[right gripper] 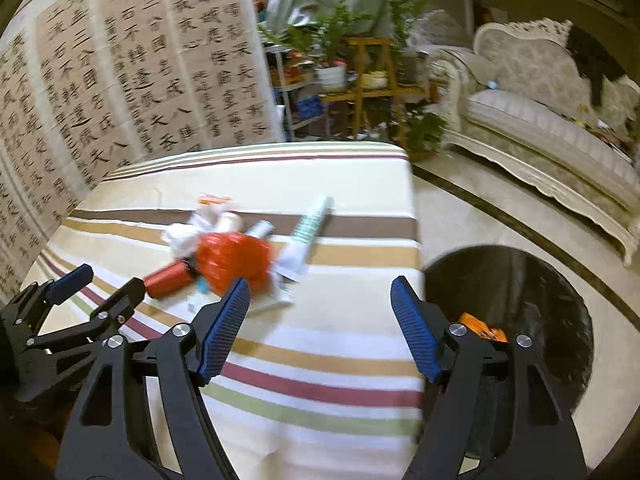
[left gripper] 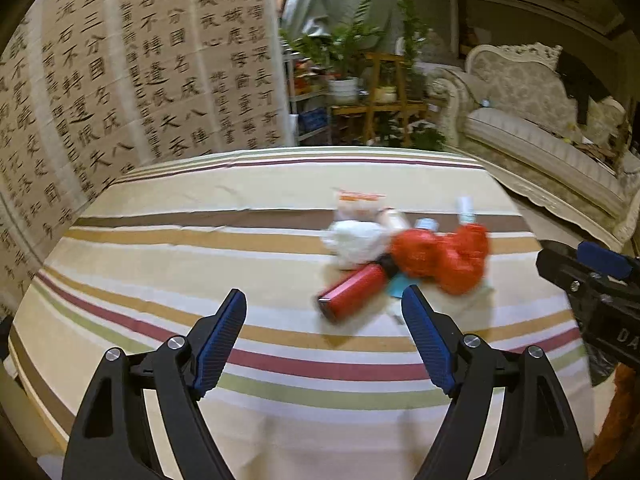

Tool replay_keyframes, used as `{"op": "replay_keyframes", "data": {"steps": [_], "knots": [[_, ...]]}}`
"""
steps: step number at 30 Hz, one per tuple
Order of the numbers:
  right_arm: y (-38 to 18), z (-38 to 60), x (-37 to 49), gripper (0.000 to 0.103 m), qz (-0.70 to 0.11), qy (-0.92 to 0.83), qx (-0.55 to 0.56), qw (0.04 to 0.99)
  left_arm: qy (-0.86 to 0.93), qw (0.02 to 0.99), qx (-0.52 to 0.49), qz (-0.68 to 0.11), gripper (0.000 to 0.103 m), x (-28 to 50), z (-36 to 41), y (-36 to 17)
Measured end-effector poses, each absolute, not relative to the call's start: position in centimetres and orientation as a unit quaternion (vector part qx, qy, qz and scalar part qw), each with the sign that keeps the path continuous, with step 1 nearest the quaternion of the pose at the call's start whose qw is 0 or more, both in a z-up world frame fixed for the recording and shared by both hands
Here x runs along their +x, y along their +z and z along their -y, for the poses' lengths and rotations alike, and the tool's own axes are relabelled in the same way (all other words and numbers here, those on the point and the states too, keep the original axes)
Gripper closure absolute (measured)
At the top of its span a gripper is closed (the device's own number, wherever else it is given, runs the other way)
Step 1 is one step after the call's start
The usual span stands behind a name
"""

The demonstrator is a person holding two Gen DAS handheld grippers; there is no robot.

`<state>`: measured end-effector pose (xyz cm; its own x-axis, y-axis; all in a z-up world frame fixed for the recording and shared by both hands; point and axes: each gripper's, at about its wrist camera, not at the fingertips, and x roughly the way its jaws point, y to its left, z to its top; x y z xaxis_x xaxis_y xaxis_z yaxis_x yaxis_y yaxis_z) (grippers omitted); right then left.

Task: Collect trash
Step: 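Move both grippers back over the remaining trash on the table, then grasp the red crumpled plastic bag with the right gripper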

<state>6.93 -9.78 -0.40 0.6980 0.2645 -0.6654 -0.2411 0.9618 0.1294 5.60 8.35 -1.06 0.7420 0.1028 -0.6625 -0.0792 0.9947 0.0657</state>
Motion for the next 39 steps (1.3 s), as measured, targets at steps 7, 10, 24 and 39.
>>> {"op": "replay_keyframes", "data": {"steps": [7, 10, 24, 39], "knots": [[-0.4, 5.1, 8.9, 0.026, -0.367, 0.175, -0.011, 0.913, 0.066, 0.930, 0.004, -0.360, 0.025, 6.1, -11.3, -1.5], [-1.1, 3.6, 10.0, 0.026, -0.377, 0.178, -0.027, 0.909, 0.064, 0.929, 0.003, -0.364, 0.025, 6.3, -11.7, -1.7], [-3.0, 2.0, 10.5, 0.059, -0.398, 0.167, -0.062, 0.900, 0.034, 0.926, 0.003, -0.376, 0.025, 7.9, -11.5, -2.2], [-1.9, 8.2, 8.7, 0.059, -0.383, 0.112, -0.014, 0.917, -0.018, 0.908, 0.036, -0.416, 0.045, 10.1, -8.7, -4.2]]}}
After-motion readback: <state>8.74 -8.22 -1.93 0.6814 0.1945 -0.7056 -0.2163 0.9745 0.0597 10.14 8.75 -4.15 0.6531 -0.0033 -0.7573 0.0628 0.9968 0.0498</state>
